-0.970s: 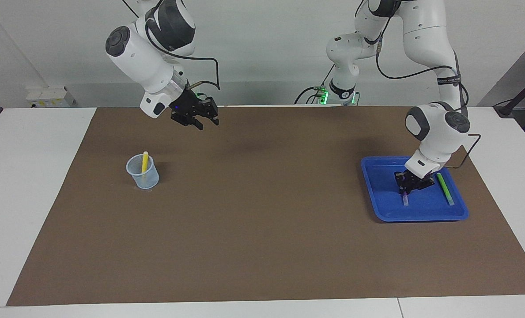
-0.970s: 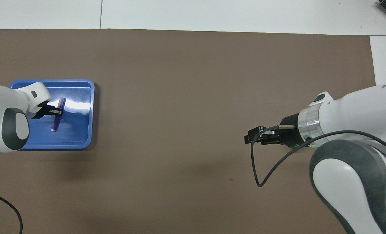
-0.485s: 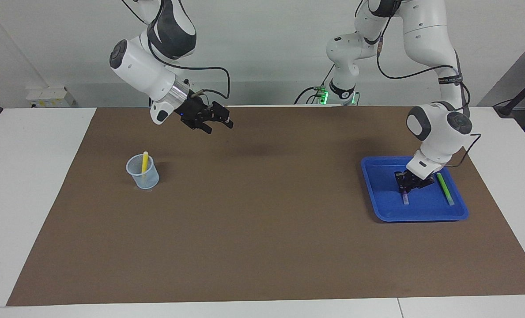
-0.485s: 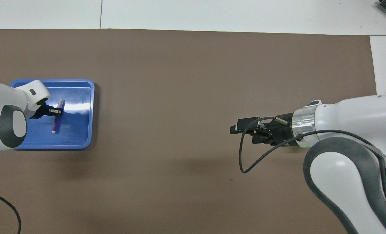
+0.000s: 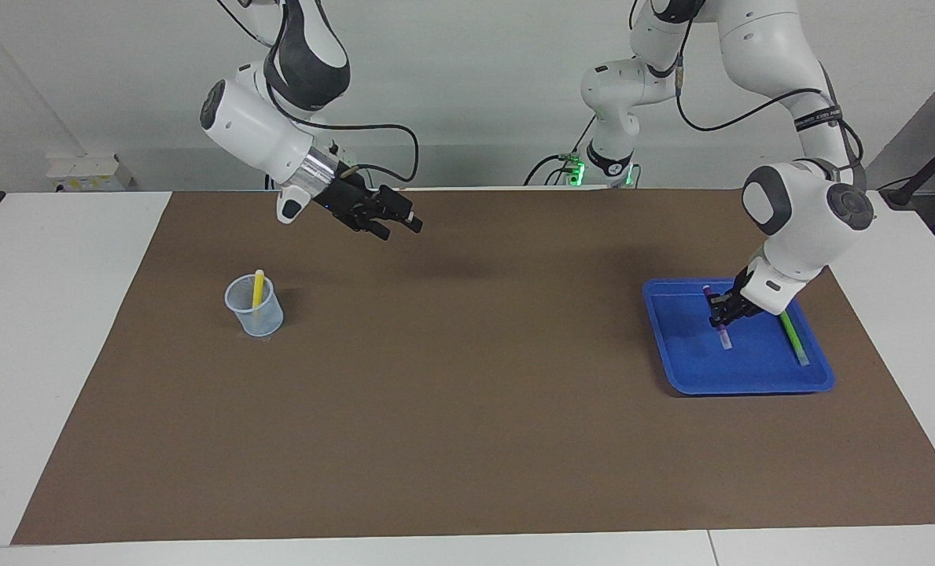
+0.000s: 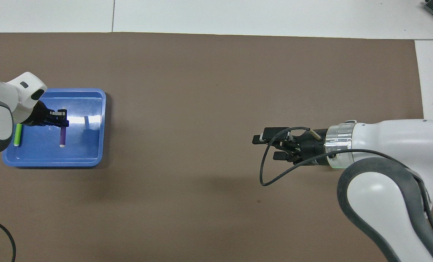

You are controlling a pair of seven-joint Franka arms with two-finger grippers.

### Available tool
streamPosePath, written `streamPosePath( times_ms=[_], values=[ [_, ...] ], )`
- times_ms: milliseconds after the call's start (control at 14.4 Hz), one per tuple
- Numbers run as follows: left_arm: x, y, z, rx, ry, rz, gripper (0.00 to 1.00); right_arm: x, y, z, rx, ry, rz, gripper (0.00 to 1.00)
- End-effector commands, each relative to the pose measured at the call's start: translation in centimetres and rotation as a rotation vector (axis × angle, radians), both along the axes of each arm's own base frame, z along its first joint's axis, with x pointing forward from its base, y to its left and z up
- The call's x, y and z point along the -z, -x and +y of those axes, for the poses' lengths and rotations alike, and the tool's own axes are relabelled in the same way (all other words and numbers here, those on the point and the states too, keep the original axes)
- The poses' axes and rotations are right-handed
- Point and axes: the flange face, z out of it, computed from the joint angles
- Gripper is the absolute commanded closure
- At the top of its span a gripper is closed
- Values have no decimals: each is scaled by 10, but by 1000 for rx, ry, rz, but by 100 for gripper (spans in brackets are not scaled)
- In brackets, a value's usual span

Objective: Transfer and insert pens with both arms
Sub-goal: 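Lift the purple pen with the left gripper while the right gripper returns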

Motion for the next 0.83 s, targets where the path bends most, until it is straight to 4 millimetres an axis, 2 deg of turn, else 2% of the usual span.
streamPosePath(
  times_ms=[0,277,623,762],
  values=[
    [-32,14,-20,-201,54,42,100,-4,11,15,42,-29,-1,0],
    [-63,27,-64,-563,121,121,100,-5,14,30,50,-33,-2,0],
    [-82,37,-109,-987,248,279,100,-6,14,32,86,-65,8,0],
    [-91,43,-132,-1113,283,338,100,-8,21,53,99,-67,19,0]
  ],
)
